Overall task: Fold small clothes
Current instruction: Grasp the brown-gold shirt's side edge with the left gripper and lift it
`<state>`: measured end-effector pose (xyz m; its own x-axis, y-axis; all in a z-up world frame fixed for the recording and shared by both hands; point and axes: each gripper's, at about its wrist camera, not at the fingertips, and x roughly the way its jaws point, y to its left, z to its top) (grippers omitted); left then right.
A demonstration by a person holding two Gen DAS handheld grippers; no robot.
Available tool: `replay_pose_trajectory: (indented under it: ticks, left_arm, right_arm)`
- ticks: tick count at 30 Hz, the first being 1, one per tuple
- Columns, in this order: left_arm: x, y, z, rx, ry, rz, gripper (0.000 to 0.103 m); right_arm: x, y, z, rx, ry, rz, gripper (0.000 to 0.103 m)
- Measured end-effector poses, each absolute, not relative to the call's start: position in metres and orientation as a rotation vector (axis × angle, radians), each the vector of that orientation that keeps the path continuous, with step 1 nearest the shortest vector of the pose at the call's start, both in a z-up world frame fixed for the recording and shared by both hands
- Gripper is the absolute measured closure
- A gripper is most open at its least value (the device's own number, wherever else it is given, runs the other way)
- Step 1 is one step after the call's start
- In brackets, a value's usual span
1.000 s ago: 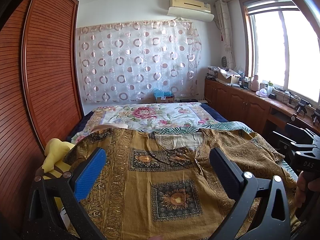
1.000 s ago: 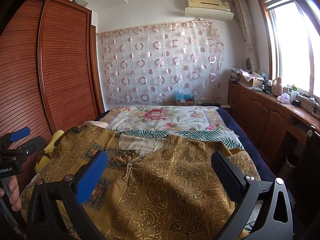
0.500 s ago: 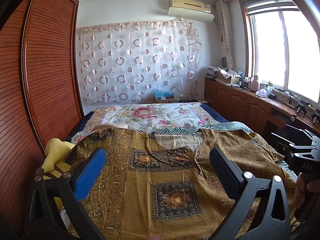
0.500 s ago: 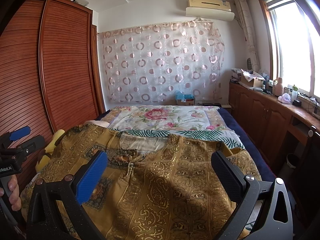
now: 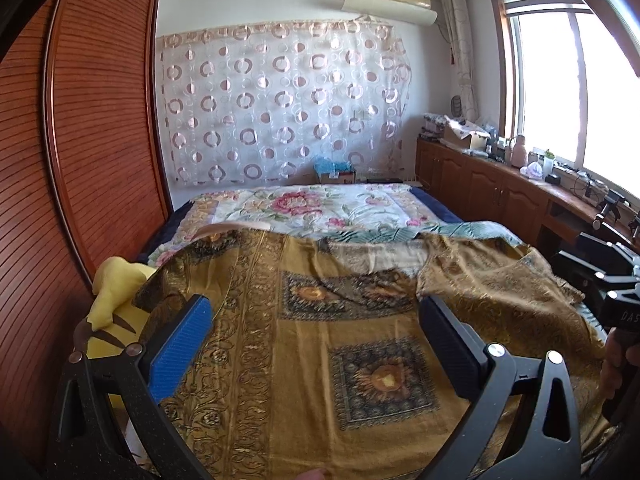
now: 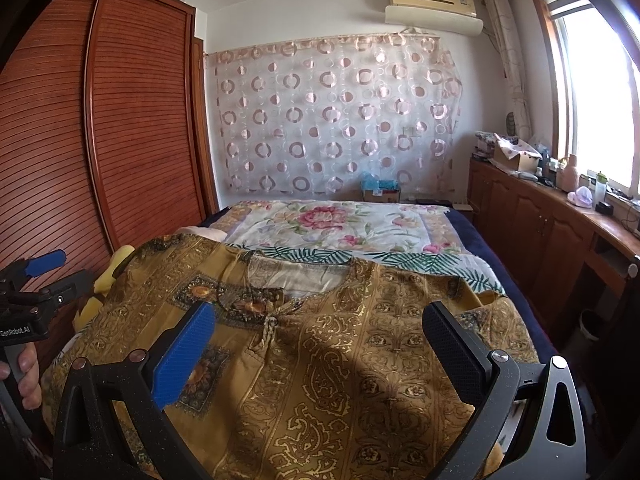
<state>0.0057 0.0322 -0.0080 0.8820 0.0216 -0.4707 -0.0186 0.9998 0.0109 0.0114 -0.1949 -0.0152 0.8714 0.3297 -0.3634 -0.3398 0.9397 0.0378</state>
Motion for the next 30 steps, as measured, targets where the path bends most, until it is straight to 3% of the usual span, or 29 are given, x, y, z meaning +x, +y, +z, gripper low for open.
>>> replay_pose_trajectory:
  ticks: [21, 23, 25, 30]
  left_arm:
    - [0.021, 0.157, -0.071, -0.043, 0.645, 0.182, 0.001]
    - [0.025, 0.173, -0.079, -0.061, 0.669, 0.193, 0.006]
    - [0.028, 0.186, -0.085, -0.071, 0.704, 0.196, 0.018]
    - [0.035, 0.213, -0.101, -0.105, 0.774, 0.189, 0.029]
  right_arm:
    - [0.040, -0.171, -0.026, -0.069, 0.471, 0.467, 0.000]
    - [0.043, -0.169, -0.028, -0.079, 0.485, 0.474, 0.000]
    - [0.046, -0.168, -0.030, -0.091, 0.506, 0.489, 0.000]
    - [0.052, -0.168, -0.039, -0.116, 0.569, 0.518, 0.000]
